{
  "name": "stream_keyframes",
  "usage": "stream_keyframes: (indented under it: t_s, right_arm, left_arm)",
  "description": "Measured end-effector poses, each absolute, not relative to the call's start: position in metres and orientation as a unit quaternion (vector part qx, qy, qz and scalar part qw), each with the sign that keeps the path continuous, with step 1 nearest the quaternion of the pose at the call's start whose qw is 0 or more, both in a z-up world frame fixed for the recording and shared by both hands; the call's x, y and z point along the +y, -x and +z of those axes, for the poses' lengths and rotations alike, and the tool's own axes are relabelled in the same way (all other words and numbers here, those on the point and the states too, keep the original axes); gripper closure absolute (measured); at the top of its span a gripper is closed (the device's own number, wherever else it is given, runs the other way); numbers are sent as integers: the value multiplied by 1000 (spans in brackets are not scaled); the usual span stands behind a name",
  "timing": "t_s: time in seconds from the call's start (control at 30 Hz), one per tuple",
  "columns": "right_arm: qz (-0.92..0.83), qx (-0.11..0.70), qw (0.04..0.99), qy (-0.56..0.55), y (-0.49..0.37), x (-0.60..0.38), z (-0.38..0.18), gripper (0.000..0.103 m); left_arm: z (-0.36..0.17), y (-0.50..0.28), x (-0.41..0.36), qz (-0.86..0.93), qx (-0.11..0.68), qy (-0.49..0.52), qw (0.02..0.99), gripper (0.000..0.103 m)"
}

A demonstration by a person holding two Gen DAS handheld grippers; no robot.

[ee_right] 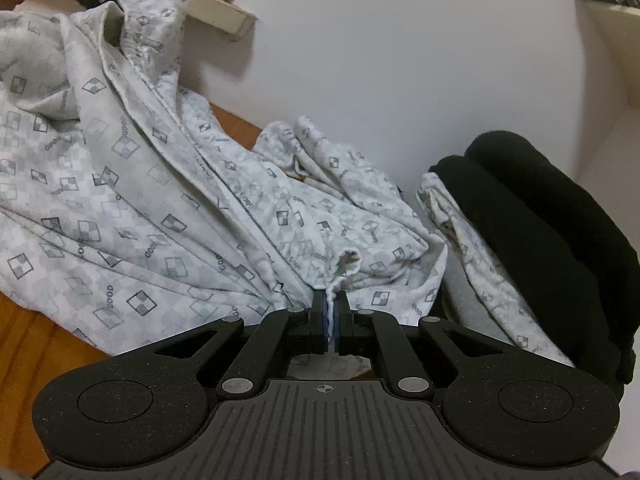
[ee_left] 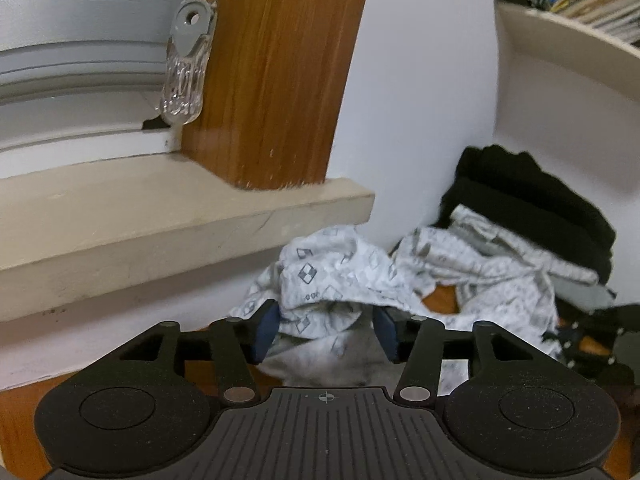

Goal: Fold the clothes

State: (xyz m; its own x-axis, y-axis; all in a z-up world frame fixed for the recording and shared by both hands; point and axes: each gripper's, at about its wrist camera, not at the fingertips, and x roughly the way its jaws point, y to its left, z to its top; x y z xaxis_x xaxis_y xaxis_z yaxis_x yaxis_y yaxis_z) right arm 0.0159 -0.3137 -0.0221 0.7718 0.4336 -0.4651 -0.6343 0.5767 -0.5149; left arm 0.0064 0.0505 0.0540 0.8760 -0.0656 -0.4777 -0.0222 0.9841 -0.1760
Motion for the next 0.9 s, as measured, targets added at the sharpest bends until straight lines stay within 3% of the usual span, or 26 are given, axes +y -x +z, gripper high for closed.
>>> stream_keyframes:
  t_s: [0.07, 0.13, 0.2, 0.23, 0.27, 0.5, 0.67, 0.9]
  right_arm:
    - [307, 148, 877, 339, -17, -315, -21, 96]
    - [310, 152, 878, 331, -17, -316, -20, 96]
    - [313, 157, 880, 320, -19, -318, -19, 96]
    - [315, 159, 881, 316, -20, -319, -18, 96]
    - [317, 160, 881, 312, -21, -320, -18, 96]
    - [317, 153, 891, 288, -20, -326, -15, 98]
    - [327, 177, 904, 210, -28, -340, 2, 98]
    - [357, 138, 907, 176, -9, -343, 77, 98]
  left_arm:
    - [52, -11, 51, -6, 256, 91, 962, 42]
    - [50, -16, 51, 0, 263, 94, 960, 45]
    - [47, -21, 51, 5, 270, 97, 958, 60]
    - [46, -23, 51, 8, 273, 98, 957, 83]
    - [44, -23, 51, 8, 280, 92, 955, 88]
    - [71, 8, 72, 20, 224, 95, 970, 91]
    - [103, 37, 93, 42, 198, 83, 976, 92]
    - [154, 99, 134, 92, 149, 74, 982, 92]
